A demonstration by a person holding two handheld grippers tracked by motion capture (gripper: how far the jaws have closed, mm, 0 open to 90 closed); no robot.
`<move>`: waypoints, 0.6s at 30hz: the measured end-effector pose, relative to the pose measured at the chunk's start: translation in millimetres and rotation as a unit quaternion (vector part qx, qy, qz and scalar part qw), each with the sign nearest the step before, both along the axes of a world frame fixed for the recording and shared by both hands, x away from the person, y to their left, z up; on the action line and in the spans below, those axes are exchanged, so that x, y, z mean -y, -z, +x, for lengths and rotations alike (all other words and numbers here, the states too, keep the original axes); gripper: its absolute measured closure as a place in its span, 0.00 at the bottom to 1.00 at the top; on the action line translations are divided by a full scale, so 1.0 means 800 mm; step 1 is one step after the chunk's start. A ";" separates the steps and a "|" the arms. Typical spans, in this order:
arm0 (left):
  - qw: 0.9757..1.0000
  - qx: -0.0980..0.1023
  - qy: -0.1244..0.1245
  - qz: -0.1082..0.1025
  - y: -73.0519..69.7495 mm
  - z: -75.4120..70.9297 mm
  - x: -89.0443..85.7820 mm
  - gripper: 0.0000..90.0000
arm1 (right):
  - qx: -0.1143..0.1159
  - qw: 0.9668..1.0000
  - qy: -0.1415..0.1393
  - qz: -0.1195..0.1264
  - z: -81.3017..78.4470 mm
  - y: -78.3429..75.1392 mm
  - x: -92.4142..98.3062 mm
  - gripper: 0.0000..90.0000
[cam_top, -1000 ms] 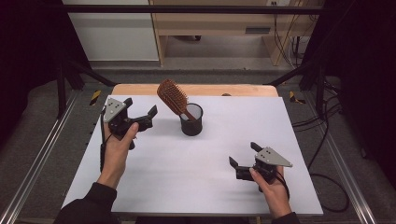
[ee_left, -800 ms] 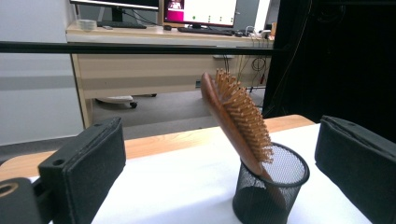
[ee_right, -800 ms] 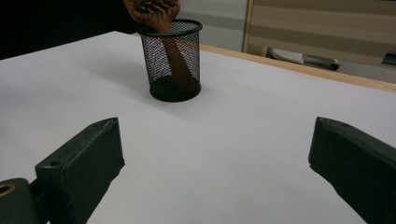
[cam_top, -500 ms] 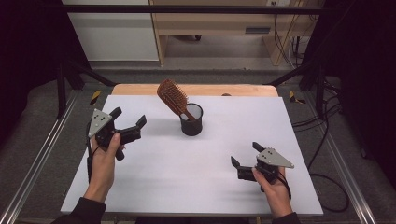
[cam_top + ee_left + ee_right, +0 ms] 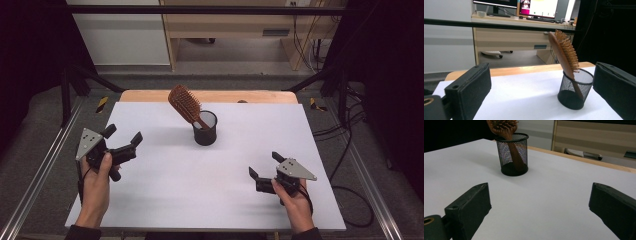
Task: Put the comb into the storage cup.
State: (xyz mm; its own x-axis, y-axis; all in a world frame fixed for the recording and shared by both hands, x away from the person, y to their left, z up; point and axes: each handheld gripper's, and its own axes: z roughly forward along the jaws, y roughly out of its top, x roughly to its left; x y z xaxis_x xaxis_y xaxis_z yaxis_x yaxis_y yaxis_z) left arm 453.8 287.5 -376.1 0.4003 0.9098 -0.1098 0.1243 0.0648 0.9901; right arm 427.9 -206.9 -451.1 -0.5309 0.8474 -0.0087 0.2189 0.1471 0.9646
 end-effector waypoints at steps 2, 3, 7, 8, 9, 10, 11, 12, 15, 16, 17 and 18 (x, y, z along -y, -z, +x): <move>1.000 0.000 -0.001 0.000 0.002 -0.002 -0.003 0.02 | 0.000 1.000 0.001 0.000 0.000 0.000 0.001 0.05; 1.000 0.001 -0.002 0.000 0.005 -0.006 -0.008 0.02 | 0.001 1.000 0.002 0.000 0.000 0.000 0.001 0.05; 1.000 0.008 -0.004 0.006 0.011 -0.014 -0.016 0.02 | 0.000 1.000 0.003 0.001 0.001 0.000 0.002 0.05; 1.000 0.008 -0.004 0.007 0.013 -0.016 -0.018 0.02 | 0.001 1.000 0.003 0.001 0.001 0.000 0.002 0.05; 1.000 0.008 -0.004 0.007 0.014 -0.018 -0.019 0.02 | 0.001 1.000 0.003 0.001 0.001 0.000 0.002 0.05; 1.000 0.008 -0.004 0.007 0.016 -0.020 -0.020 0.02 | 0.001 1.000 0.004 0.001 0.001 0.000 0.003 0.05; 1.000 0.007 -0.003 0.008 0.018 -0.021 -0.021 0.02 | 0.001 1.000 0.004 0.001 0.001 0.000 0.003 0.05; 1.000 0.007 -0.003 0.009 0.020 -0.023 -0.022 0.02 | 0.001 1.000 0.004 0.001 0.001 0.000 0.003 0.05; 1.000 0.008 -0.002 0.010 0.026 -0.028 -0.022 0.02 | 0.000 1.000 0.005 0.003 0.001 0.000 0.003 0.05; 1.000 0.008 0.000 0.010 0.027 -0.028 -0.022 0.02 | 0.001 1.000 0.005 0.003 0.001 0.000 0.003 0.05; 1.000 0.007 0.001 0.012 0.028 -0.029 -0.022 0.02 | 0.001 1.000 0.005 0.003 0.000 0.000 0.003 0.05; 1.000 0.007 0.001 0.012 0.029 -0.030 -0.022 0.02 | 0.002 1.000 0.005 0.002 0.000 0.000 0.004 0.05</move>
State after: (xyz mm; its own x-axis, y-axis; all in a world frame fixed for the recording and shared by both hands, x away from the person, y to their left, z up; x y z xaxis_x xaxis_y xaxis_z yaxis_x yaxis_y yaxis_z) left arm 430.1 305.3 -399.2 0.4034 0.9114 -0.0821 0.1102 0.0407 0.9931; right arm 428.0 -209.8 -450.8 -0.5231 0.8523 -0.0067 0.2163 0.1403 0.9662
